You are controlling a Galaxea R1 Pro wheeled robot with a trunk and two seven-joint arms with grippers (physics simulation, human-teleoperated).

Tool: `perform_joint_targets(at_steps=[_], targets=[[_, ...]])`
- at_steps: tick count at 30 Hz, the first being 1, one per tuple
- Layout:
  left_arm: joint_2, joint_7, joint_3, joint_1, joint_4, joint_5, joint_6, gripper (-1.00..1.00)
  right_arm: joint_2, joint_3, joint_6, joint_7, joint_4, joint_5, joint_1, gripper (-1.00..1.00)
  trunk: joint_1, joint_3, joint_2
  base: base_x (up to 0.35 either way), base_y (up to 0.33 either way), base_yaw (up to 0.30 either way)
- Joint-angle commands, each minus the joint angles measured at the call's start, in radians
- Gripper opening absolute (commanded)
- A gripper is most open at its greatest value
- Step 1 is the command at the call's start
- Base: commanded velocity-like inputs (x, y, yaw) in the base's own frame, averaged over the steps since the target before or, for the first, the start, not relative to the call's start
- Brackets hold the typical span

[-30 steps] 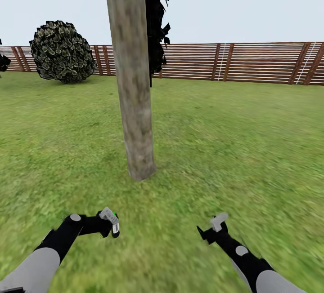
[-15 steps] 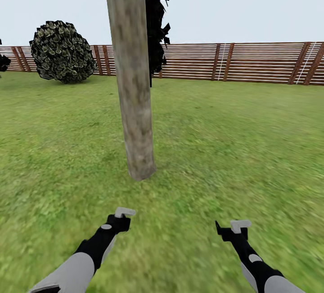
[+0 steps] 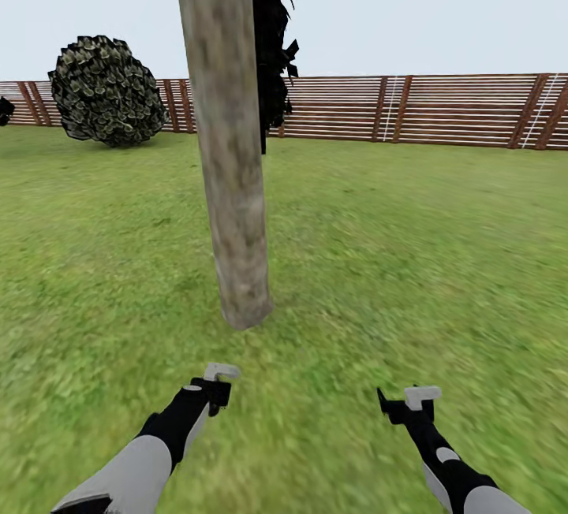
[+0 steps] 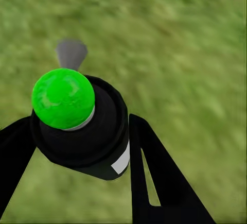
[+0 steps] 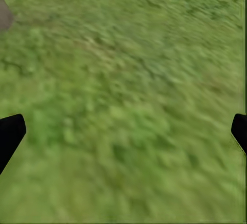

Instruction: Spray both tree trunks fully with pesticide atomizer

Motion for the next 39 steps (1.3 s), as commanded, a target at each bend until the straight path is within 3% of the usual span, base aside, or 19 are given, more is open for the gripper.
perform_joint_targets(at_steps=[1,12,13,39], targets=[[0.000,-0.002,0.000,-0.007,-0.001,0.000,0.024,-1.00,-0.002,0.000,0.000,0.000,0.001,0.000,0.000,1.00,0.000,0.000,0.000,0.333,0.000,0.000],[0.002,-0.006,-0.005,-0.036,-0.003,0.050,0.165,-1.00,-0.005,-0.001,0.000,0.000,0.005,-0.001,0.019,1.00,0.000,0.000,0.000,0.282,0.000,0.000],[0.009,-0.005,-0.002,-0.044,-0.001,0.053,0.225,-1.00,0.000,0.000,0.000,-0.001,0.008,-0.002,0.020,1.00,0.000,0.000,0.000,0.000,0.000,0.000],[0.012,-0.005,-0.010,-0.055,-0.018,0.051,0.232,-1.00,-0.005,-0.001,0.000,-0.001,0.007,-0.003,0.020,1.00,0.000,0.000,0.000,-0.013,0.000,-0.001]])
